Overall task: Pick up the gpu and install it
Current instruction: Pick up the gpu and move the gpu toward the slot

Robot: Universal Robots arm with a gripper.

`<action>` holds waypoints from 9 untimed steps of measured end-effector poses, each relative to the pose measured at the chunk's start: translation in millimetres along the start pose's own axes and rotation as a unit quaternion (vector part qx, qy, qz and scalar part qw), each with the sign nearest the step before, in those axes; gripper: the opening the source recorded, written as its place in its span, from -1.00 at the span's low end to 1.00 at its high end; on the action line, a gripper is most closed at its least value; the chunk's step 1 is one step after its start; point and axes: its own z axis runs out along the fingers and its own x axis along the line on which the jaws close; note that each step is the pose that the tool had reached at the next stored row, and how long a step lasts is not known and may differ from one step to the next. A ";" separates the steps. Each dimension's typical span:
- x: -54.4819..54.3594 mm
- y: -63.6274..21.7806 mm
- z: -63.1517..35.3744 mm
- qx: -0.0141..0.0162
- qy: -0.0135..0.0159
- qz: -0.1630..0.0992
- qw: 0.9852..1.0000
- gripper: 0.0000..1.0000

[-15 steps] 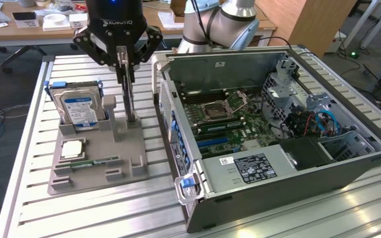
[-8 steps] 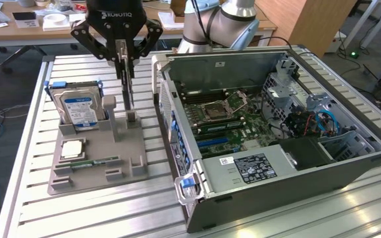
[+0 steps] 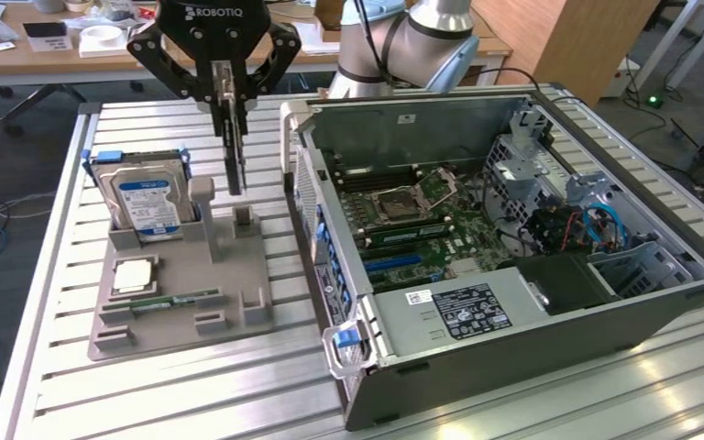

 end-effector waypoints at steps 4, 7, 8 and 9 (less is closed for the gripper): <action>0.0 0.0 -0.1 0.000 0.000 0.000 1.000 -0.47; 0.0 0.0 -0.1 0.000 0.000 0.000 1.000 -0.47; 0.0 0.0 -0.1 0.000 0.000 0.000 1.000 -0.47; 0.0 0.0 -0.1 0.000 0.000 0.000 1.000 -0.47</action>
